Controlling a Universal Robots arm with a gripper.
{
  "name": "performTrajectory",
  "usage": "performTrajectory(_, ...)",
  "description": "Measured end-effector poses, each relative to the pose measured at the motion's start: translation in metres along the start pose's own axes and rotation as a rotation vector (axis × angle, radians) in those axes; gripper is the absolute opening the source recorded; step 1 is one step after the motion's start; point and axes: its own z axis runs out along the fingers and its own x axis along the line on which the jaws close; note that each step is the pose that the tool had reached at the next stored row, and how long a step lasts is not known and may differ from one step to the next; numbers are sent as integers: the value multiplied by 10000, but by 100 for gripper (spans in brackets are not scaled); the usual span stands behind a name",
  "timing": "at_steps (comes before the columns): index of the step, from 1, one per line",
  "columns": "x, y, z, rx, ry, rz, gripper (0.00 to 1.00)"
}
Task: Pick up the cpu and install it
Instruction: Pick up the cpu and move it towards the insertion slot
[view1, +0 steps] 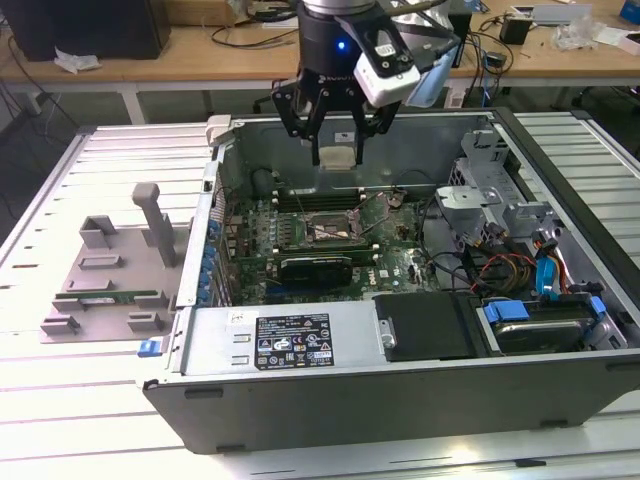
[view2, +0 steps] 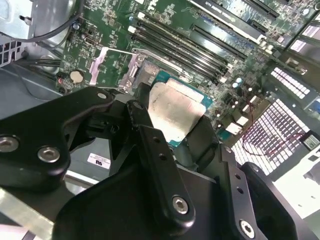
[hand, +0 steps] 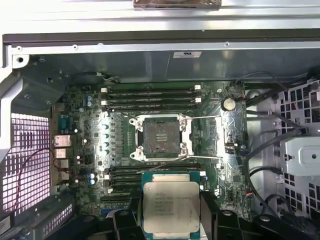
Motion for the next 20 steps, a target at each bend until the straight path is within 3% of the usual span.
performTrajectory(5,-1,18,102,0,0,0,55)
performTrajectory(13,-15,89,339,1,0,0,55)
performTrajectory(19,-12,88,492,2,0,0,55)
performTrajectory(20,-10,85,547,2,0,0,55)
